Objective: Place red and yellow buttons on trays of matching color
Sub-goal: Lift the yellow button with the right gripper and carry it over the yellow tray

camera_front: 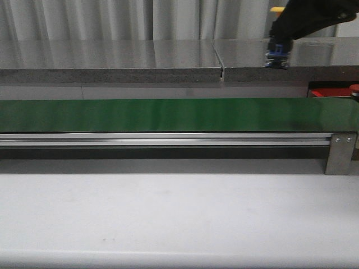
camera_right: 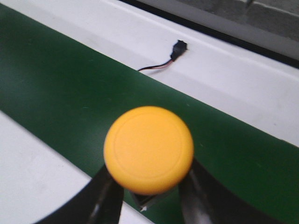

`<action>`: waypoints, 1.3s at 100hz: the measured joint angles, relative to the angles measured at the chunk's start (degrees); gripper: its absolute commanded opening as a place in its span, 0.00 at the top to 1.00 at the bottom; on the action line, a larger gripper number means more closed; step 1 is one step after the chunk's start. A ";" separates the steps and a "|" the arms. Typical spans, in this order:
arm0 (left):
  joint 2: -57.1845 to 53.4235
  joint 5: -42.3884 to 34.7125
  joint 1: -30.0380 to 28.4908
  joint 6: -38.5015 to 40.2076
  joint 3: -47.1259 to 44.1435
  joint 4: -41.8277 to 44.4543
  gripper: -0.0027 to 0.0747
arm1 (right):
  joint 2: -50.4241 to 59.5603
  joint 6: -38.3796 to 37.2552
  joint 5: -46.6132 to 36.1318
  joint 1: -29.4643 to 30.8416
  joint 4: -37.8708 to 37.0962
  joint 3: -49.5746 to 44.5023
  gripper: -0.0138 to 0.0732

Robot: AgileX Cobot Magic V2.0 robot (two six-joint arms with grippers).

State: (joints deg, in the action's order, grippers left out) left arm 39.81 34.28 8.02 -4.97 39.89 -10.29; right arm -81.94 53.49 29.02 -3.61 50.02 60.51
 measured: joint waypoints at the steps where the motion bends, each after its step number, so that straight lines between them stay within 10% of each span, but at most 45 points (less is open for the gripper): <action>1: 0.00 0.00 0.00 0.00 0.00 0.00 0.99 | 0.40 0.02 0.00 0.24 0.00 -0.18 0.81; 64: 0.00 0.00 0.00 0.00 0.00 0.00 0.99 | 10.72 -2.63 -2.98 29.41 0.02 -11.66 0.81; 130: 0.00 0.00 0.00 0.00 0.00 0.00 0.99 | 4.98 -2.98 -18.98 34.28 8.15 -17.90 0.81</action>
State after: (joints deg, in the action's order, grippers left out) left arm 39.81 34.28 8.02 -4.97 39.89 -10.29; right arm -76.96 50.51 10.04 30.67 58.16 42.61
